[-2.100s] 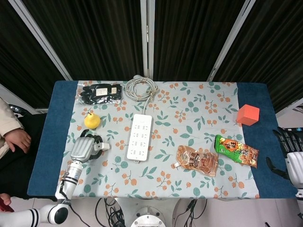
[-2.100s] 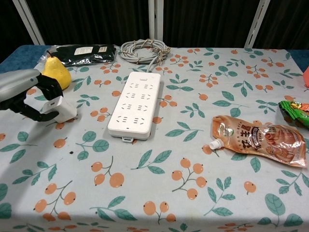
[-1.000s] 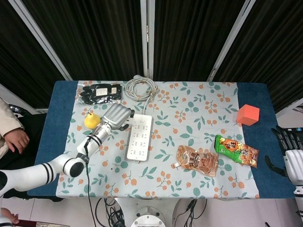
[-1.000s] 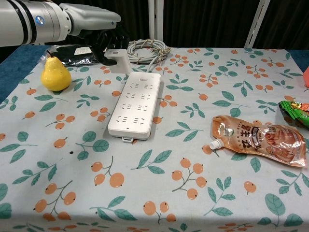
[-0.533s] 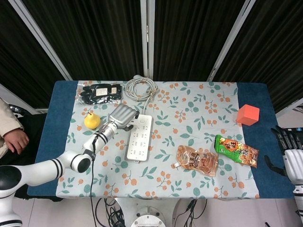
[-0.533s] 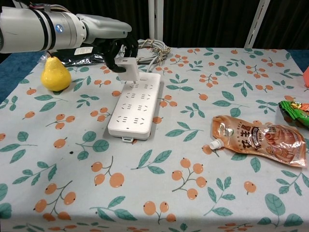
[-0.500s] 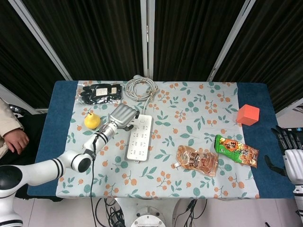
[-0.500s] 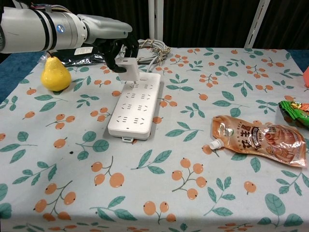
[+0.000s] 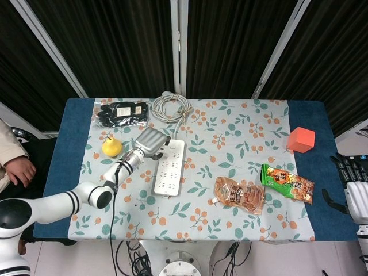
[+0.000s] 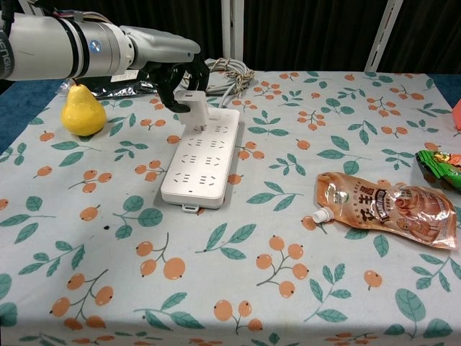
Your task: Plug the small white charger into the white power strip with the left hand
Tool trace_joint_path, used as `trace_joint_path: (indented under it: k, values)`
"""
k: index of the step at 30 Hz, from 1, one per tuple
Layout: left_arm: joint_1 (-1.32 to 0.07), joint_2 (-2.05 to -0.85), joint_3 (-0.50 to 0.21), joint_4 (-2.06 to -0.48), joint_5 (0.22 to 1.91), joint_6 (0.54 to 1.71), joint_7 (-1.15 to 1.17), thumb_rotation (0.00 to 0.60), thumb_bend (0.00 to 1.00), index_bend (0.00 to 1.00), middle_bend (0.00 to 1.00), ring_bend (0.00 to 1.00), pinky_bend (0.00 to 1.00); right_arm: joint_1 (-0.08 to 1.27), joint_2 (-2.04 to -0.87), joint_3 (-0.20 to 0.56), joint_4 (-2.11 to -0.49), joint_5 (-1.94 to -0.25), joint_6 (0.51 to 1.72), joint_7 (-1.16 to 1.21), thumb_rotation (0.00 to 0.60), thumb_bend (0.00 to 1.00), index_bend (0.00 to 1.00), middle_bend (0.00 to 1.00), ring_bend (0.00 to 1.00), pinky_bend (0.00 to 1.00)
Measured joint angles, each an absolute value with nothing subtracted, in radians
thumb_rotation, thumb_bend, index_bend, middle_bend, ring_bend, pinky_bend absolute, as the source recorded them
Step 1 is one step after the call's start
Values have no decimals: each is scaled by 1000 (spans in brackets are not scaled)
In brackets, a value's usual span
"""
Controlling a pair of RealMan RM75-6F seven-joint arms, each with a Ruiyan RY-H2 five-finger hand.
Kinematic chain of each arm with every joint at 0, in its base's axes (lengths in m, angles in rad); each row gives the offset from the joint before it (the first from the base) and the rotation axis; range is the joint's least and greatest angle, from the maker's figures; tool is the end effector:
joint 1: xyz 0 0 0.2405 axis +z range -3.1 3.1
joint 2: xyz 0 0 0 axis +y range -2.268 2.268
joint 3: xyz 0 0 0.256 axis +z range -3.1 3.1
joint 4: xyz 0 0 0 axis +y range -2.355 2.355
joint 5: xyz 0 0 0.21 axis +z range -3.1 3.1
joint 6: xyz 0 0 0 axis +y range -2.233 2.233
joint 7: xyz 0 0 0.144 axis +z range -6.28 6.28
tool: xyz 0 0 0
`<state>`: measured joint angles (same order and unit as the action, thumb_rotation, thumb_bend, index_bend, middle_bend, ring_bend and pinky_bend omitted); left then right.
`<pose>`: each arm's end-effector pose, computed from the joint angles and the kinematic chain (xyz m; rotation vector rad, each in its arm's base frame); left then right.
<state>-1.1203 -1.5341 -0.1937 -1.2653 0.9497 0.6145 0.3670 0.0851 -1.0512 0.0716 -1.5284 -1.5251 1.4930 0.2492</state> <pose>-0.0675 0.4235 -0.0240 -2.1356 -0.7510 -0.7592 -0.3255 -0.1872 0.1933 1.3468 -0.9427 1.0172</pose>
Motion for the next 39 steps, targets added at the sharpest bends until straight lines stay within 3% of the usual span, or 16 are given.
trace_joint_path:
  k: [25, 39]
  values:
    - [-1160, -1541, -149, -1239, 915, 598, 376, 600, 474, 632, 678, 584, 515, 82, -1054, 72, -1522, -1518, 1490, 252, 600, 303, 0, 0, 0, 0]
    - [-1205, -1568, -123, -1193, 886, 570, 413, 600, 490, 707, 752, 592, 511, 76, -1057, 71, -1515, -1514, 1493, 257, 600, 304, 0, 0, 0, 0]
